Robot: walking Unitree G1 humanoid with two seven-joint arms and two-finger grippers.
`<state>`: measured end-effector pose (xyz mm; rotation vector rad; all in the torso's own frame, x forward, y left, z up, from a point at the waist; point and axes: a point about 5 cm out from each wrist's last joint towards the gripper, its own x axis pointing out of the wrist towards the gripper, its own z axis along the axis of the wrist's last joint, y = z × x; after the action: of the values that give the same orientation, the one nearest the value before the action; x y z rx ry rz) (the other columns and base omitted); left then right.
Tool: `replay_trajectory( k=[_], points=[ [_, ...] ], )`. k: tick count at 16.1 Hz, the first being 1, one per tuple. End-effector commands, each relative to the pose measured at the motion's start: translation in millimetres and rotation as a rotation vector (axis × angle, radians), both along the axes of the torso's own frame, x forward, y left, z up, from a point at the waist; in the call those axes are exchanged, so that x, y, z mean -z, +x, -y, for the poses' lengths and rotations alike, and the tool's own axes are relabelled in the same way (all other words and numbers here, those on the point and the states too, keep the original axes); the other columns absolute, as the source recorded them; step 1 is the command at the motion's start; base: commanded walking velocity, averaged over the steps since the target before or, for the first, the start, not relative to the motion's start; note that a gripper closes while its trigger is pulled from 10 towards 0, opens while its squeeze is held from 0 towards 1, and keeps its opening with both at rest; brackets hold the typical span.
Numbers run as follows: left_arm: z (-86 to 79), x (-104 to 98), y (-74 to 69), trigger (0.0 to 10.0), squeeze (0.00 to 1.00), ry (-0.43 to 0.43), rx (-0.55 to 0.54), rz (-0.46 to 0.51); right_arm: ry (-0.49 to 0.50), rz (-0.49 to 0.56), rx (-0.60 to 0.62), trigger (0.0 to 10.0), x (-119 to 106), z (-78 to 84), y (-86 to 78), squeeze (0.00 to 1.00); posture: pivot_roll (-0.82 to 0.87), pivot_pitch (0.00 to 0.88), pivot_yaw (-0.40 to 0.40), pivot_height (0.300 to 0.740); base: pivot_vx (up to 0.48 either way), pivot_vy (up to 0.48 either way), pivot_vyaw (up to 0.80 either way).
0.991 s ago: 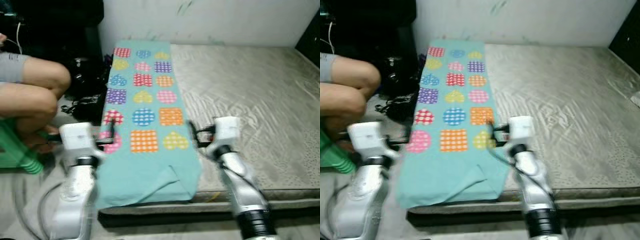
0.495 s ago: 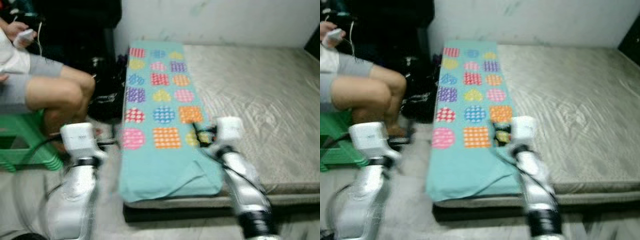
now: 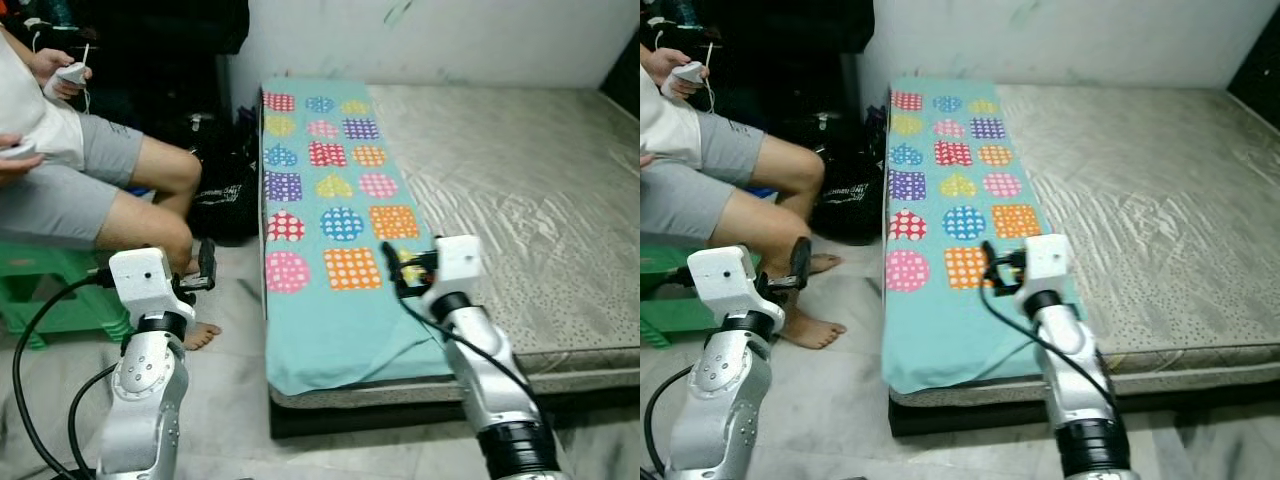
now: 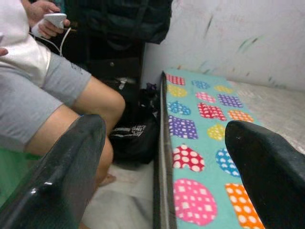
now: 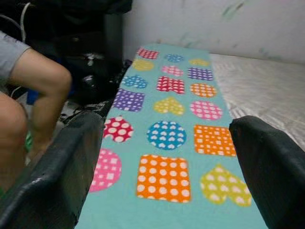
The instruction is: Clean up the room
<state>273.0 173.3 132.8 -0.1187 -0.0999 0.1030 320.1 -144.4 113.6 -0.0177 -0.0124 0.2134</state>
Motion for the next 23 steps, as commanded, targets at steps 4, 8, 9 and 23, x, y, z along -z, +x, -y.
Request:
replay_trajectory(
  k=[4, 8, 9, 23],
  points=[
    [1.2, -1.6, -3.4, 10.0, 0.00, 0.000, -0.025, 0.007, -0.020, 0.005, -0.019, 10.0, -2.0, 1.8, 2.5, 0.00, 0.00, 0.071, -0.066, 0.740, 0.000, -0.308, 0.00],
    [-2.2, 2.7, -11.1, 10.0, 0.00, 0.010, -0.025, -0.017, -0.018, -0.017, -0.010, 10.0, 4.9, 1.7, -3.4, 0.00, 0.01, 0.107, -0.056, 0.740, 0.000, -0.389, 0.00],
    [-1.6, 1.6, -10.5, 10.0, 0.00, 0.012, -0.023, -0.016, -0.017, -0.017, -0.011, 10.0, 4.8, 0.9, -4.6, 0.00, 0.01, 0.111, -0.054, 0.740, 0.000, -0.439, 0.00],
    [8.3, -5.3, -16.9, 10.0, 0.00, -0.018, 0.076, 0.024, -0.019, -0.043, 0.002, 10.0, 9.4, 3.5, -7.3, 0.00, 0.02, 0.131, -0.051, 0.740, 0.019, -0.062, -0.26]
  ],
)
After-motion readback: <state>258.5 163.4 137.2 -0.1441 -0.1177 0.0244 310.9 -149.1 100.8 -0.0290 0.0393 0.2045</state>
